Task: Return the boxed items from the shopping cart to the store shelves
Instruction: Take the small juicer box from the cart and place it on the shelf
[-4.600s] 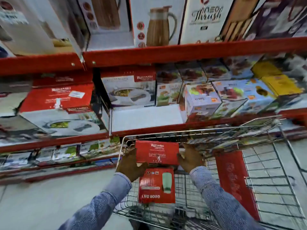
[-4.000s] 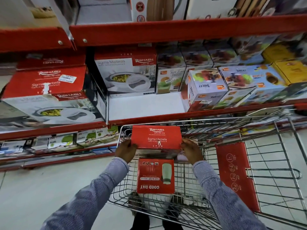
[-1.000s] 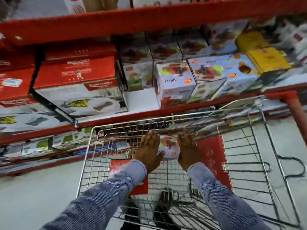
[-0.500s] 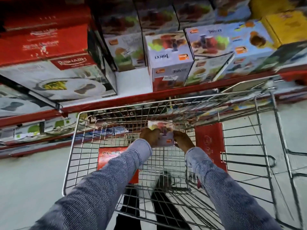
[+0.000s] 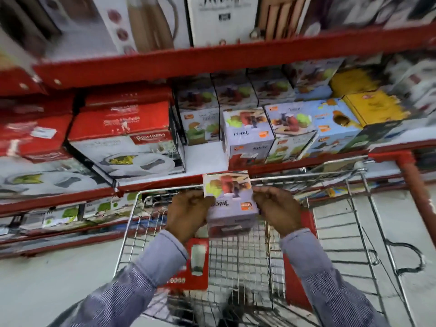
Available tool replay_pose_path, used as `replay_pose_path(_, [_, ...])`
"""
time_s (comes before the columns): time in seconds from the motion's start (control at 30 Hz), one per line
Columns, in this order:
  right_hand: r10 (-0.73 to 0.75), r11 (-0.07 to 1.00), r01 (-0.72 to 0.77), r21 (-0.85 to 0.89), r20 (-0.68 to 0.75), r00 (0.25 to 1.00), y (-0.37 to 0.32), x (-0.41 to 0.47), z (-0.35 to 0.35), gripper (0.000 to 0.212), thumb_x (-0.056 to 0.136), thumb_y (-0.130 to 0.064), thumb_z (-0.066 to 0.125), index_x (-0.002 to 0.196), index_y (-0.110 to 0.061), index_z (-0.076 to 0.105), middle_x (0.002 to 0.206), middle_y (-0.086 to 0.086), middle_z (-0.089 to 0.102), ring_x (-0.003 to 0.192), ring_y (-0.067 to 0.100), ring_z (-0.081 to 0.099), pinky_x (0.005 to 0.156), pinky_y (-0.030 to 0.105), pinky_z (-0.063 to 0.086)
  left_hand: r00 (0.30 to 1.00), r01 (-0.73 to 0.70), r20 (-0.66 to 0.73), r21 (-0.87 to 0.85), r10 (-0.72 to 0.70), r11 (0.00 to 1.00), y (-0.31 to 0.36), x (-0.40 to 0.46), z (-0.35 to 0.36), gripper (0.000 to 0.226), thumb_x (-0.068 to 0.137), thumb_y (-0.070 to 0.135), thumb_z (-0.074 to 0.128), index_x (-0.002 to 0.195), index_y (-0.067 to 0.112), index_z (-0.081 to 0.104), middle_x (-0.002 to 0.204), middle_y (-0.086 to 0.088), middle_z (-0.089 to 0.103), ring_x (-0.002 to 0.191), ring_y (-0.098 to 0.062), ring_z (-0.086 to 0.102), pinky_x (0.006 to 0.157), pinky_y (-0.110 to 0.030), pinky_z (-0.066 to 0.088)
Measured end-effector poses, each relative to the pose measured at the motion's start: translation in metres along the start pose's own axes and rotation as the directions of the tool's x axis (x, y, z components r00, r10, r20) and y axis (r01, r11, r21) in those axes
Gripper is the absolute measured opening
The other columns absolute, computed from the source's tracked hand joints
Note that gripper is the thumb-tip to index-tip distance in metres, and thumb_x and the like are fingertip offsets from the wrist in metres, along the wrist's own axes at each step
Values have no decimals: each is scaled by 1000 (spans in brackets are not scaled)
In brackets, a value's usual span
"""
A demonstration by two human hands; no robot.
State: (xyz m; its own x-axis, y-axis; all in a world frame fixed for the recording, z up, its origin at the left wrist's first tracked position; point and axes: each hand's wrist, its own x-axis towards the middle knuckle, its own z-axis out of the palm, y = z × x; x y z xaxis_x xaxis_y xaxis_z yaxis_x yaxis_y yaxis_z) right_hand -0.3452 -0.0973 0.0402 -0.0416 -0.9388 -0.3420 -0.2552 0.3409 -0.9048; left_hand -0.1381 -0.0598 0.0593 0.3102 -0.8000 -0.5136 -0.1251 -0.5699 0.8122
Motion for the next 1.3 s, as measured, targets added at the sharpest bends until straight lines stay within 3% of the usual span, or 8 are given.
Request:
replay_pose_path(0.23, [-136, 987, 133, 89, 27, 990, -82, -14, 17, 19, 81, -2, 68, 89, -19, 72, 90, 7, 75, 86, 20, 70, 78, 32, 55, 956, -263, -124, 29, 264, 964, 50, -24, -50, 62, 50, 51, 73, 101, 17, 75, 87, -3, 79, 82, -23, 75, 78, -48, 61])
replay_pose_path(0.43, [-218, 971, 221, -89, 43, 975, -111, -1, 30, 25, 82, -6, 68, 103, -20, 71, 98, 1, 74, 90, 13, 68, 84, 30, 56, 928, -347, -104, 107, 358, 932, 71, -23, -70, 41, 72, 3, 75, 109, 18, 69, 90, -3, 79, 71, -15, 75, 77, -42, 62])
replay_pose_path(0.57, [-273, 948, 277, -154, 51, 961, -117, 6, 36, 28, 81, -4, 68, 107, -17, 70, 101, 2, 73, 85, 8, 68, 87, 31, 56, 907, -390, -111, 145, 407, 909, 71, -11, -72, 55, 69, 0, 75, 119, 20, 65, 114, -2, 73, 95, -20, 71, 88, -45, 59])
replay_pose_path(0.7, [-251, 948, 254, -191, 40, 967, -119, 15, 43, 30, 82, -3, 68, 109, -16, 69, 99, -1, 72, 84, 5, 64, 81, 25, 53, 902, -376, -166, 158, 399, 913, 63, 0, -64, 62, 71, -2, 74, 128, 19, 61, 122, -2, 69, 113, -15, 61, 101, -35, 51])
replay_pose_path(0.8, [-236, 947, 235, -218, 22, 971, -117, 25, 49, 29, 81, -4, 69, 106, -18, 70, 95, -4, 71, 84, 5, 63, 82, 24, 52, 907, -353, -182, 158, 379, 922, 57, 11, -56, 65, 76, -4, 71, 135, 17, 55, 126, -5, 67, 106, -6, 55, 94, -21, 43])
replay_pose_path(0.97, [-206, 953, 197, -229, -13, 979, -112, 41, 56, 30, 79, -3, 69, 103, -21, 71, 97, -4, 73, 87, 9, 66, 89, 30, 55, 914, -322, -200, 170, 353, 931, 51, 32, -43, 67, 80, -7, 65, 139, 21, 51, 130, -6, 65, 117, -22, 62, 92, -22, 44])
replay_pose_path(1.13, [-204, 942, 192, -273, -13, 979, -110, 56, 59, 30, 82, -2, 66, 108, -17, 70, 97, -1, 71, 76, 1, 60, 68, 7, 46, 910, -310, -218, 206, 352, 928, 48, 48, -33, 64, 83, -7, 61, 140, 18, 49, 133, -10, 63, 123, -28, 58, 94, -23, 41])
replay_pose_path(1.3, [-209, 919, 194, -344, -7, 978, -116, 67, 62, 36, 84, -3, 64, 117, -16, 68, 113, 2, 72, 85, 15, 68, 88, 26, 53, 882, -352, -235, 252, 410, 901, 53, 55, -28, 62, 84, -7, 59, 140, 17, 47, 128, -10, 66, 116, -29, 63, 97, -29, 48])
